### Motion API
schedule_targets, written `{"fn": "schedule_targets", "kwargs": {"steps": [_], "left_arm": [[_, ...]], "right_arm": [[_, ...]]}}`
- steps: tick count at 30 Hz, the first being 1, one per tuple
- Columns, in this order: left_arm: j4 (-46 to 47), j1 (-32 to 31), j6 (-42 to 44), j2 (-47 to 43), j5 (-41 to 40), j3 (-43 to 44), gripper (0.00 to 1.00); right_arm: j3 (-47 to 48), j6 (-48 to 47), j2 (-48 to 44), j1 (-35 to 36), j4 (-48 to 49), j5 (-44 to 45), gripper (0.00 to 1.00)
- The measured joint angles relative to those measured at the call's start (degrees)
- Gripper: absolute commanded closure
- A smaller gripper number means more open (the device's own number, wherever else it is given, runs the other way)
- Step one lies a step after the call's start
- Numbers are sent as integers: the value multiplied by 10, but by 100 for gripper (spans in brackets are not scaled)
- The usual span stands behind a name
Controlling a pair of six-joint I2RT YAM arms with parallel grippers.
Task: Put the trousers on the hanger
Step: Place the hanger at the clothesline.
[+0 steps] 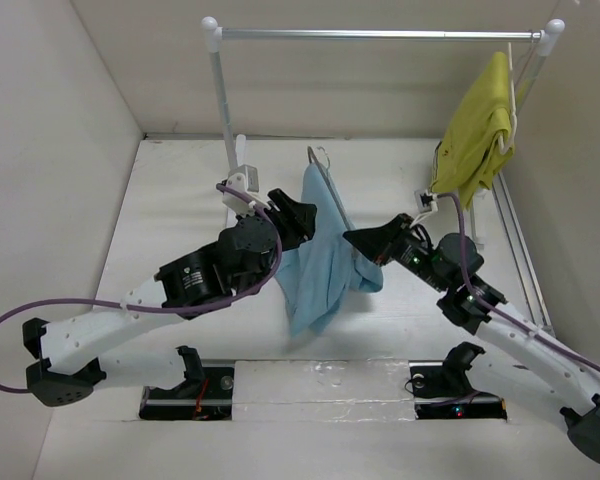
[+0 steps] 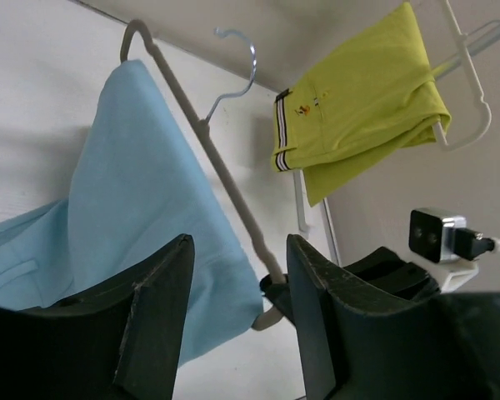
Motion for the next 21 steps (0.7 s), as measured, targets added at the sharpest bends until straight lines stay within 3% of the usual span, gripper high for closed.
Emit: {"fn": "schedule_targets", "kwargs": {"steps": [10, 21], "left_arm": [[-43, 0, -37, -63, -26, -49, 59], [-82, 0, -86, -63, 2, -125, 60]], "right_arm": [[115, 0, 84, -80, 88, -48, 100], [247, 9, 152, -191, 123, -92, 100]]}}
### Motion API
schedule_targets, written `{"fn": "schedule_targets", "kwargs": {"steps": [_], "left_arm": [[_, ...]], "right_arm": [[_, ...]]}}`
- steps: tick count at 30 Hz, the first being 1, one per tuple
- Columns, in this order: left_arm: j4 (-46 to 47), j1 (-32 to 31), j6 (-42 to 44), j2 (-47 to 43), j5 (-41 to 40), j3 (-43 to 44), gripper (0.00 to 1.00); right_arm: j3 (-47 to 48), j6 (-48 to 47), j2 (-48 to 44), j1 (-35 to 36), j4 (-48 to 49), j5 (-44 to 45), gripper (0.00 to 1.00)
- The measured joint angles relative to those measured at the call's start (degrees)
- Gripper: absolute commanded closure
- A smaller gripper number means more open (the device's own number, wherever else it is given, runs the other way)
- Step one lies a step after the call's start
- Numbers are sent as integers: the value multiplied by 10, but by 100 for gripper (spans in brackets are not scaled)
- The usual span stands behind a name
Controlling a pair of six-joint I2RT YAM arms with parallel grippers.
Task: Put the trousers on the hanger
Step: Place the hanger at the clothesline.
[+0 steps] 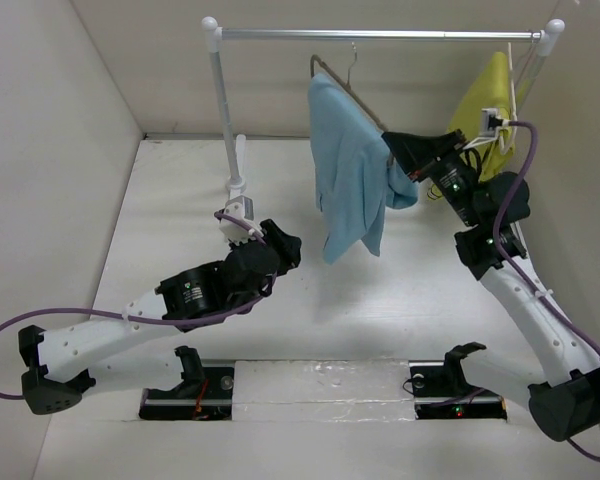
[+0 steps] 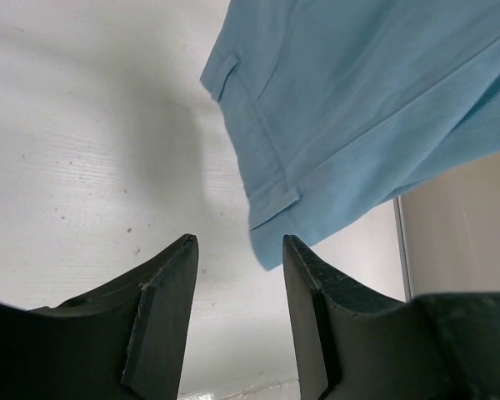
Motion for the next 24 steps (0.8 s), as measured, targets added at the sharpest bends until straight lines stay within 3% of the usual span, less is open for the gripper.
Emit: {"fn": "schedule_targets", "kwargs": {"steps": [13, 24], "left_arm": [[4, 0, -6, 0, 20, -3, 60], [10, 0, -7, 7, 28, -11, 59]], "right_arm": [[61, 28, 54, -117, 51, -38, 100], [45, 27, 71, -151, 60, -28, 100]]}}
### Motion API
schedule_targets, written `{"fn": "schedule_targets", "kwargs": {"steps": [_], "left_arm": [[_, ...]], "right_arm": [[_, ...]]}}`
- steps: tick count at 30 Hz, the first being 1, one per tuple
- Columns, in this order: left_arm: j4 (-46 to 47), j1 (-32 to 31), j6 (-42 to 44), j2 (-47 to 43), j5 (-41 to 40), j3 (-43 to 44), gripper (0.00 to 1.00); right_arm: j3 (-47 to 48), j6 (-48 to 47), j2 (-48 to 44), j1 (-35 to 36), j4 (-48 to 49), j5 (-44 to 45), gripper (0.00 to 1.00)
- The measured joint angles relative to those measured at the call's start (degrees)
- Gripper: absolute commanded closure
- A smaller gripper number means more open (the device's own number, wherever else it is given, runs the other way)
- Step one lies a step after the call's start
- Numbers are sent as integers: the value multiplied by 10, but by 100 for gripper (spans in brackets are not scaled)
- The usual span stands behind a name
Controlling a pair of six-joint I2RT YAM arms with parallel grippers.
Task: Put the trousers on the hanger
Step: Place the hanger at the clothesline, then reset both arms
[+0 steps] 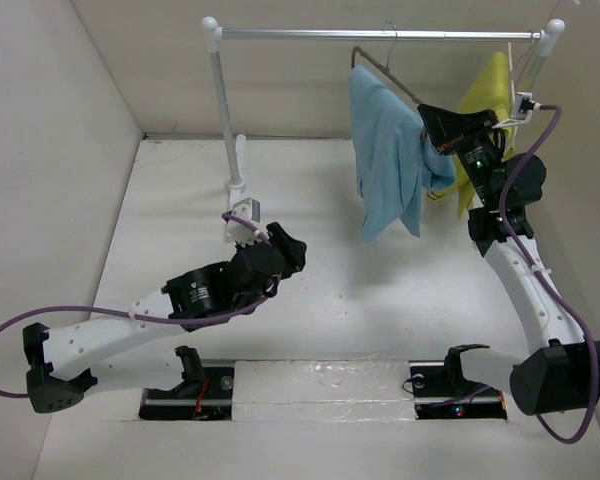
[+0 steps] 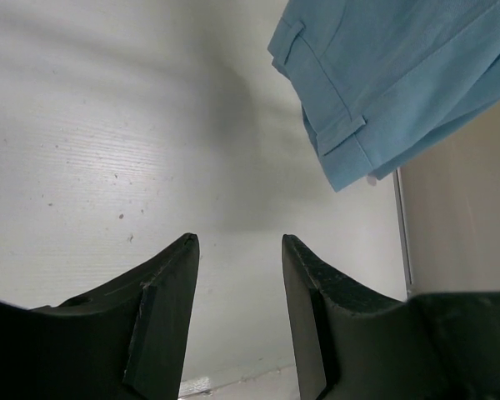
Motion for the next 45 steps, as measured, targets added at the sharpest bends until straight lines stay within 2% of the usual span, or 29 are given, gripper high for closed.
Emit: {"fn": "schedule_targets", "kwargs": {"steps": [10, 11, 12, 13, 14, 16, 22, 25, 26, 29, 30, 31, 32, 33, 34, 36, 39, 43, 45], "left_arm": [[6, 0, -2, 13, 10, 0, 58], [7, 0, -2, 16, 11, 0, 57], [9, 0, -2, 19, 12, 0, 57], [9, 0, -1, 22, 13, 0, 55], [9, 0, -1, 25, 14, 0, 54], [9, 0, 1, 29, 15, 0, 51], [19, 0, 27, 43, 18, 7, 39], [22, 0, 48, 61, 15, 37, 36], [23, 0, 55, 69, 13, 50, 35], [22, 0, 70, 85, 4, 87, 32], [21, 0, 74, 89, 0, 97, 30], [22, 0, 76, 90, -5, 106, 28], [21, 0, 78, 91, -10, 113, 27], [18, 0, 79, 91, -15, 120, 26], [16, 0, 79, 91, -20, 128, 23], [10, 2, 83, 91, -28, 145, 21], [16, 48, 92, 90, 21, 165, 19], [33, 225, 92, 89, 129, 140, 23], [31, 267, 94, 82, 150, 111, 21]], "right_arm": [[-50, -5, 1, -3, 17, 12, 100], [-52, -7, 0, -3, 17, 12, 78], [-56, -9, -3, -3, 17, 12, 78], [-57, -12, -6, -3, 15, 13, 58], [-61, -16, -12, -3, 11, 12, 49], [-64, -29, -29, -3, 2, 11, 37], [-15, -95, -64, -24, -94, -27, 21], [35, -146, -63, -29, -181, -40, 20], [51, -165, -63, -29, -212, -43, 17], [88, -216, -70, -30, -289, -52, 15], [96, -233, -75, -32, -316, -57, 18], [104, -250, -81, -34, -342, -61, 34], [110, -268, -87, -36, -362, -66, 40], [115, -284, -95, -37, -385, -71, 29], [117, -295, -106, -37, -405, -76, 0], [116, -327, -132, -36, -447, -86, 0], [109, -372, -182, -35, -495, -101, 0], [55, -417, -269, -35, -532, -132, 0], [17, -438, -313, -32, -556, -146, 0]]}}
